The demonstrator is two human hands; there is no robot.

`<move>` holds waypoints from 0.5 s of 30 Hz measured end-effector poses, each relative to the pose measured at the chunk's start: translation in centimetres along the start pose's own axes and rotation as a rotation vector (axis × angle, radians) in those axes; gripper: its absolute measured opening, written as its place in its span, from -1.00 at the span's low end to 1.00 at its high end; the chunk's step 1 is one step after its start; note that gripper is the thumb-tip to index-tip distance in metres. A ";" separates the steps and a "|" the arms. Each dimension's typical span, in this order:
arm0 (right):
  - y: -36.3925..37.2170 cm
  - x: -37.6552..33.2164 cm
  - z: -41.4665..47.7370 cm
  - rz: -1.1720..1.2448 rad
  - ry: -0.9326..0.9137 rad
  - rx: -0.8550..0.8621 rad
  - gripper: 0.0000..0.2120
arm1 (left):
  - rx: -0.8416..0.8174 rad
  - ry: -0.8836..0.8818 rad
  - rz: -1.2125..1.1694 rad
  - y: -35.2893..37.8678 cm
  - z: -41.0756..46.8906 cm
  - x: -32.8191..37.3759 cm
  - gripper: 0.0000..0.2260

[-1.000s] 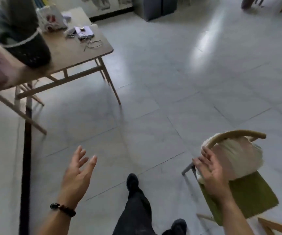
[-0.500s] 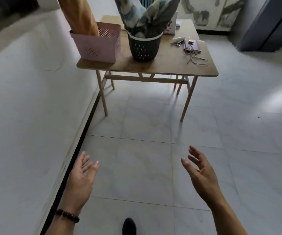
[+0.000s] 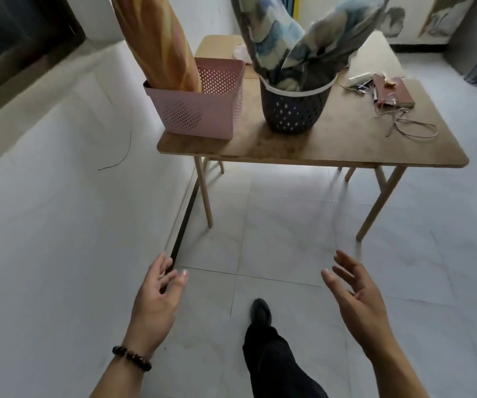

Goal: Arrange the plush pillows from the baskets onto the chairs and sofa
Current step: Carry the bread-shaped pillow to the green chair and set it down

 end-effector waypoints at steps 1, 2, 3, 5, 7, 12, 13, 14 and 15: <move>1.3 -0.5 3.2 0.000 -0.008 -0.012 -0.48 | 0.014 0.001 0.010 0.0 2.7 1.4 -0.43; 2.6 -1.4 6.4 -0.009 -0.019 -0.033 -0.46 | 0.033 0.003 0.013 -0.3 5.1 2.9 -0.43; 3.8 -2.7 9.5 -0.015 -0.031 -0.049 -0.45 | 0.049 0.010 0.013 -0.7 7.5 4.7 -0.43; 6.3 -6.2 15.3 -0.016 -0.084 -0.066 -0.45 | 0.074 0.053 0.018 -1.6 11.5 8.8 -0.43; 9.0 -10.0 20.6 -0.023 -0.144 -0.105 -0.45 | 0.114 0.106 0.022 -2.6 15.3 12.7 -0.43; 16.3 -16.5 30.4 -0.044 -0.231 -0.217 -0.45 | 0.184 0.142 -0.040 -4.8 23.2 17.7 -0.43; 17.7 -17.2 32.1 -0.034 -0.238 -0.225 -0.45 | 0.186 0.137 -0.052 -5.1 25.0 18.0 -0.42; 19.1 -17.8 33.7 -0.025 -0.241 -0.228 -0.44 | 0.184 0.132 -0.060 -5.3 26.8 18.1 -0.42; 20.6 -18.2 35.2 -0.022 -0.242 -0.227 -0.44 | 0.178 0.128 -0.066 -5.5 28.8 18.3 -0.42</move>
Point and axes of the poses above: each hand's wrist, its own z-axis towards the middle knuckle, its own y-axis out of the palm, x = y × z, the point moved 7 cm from there along z, towards the middle knuckle, and after that the axes turned 7 degrees about -y, right-handed, at the moved point
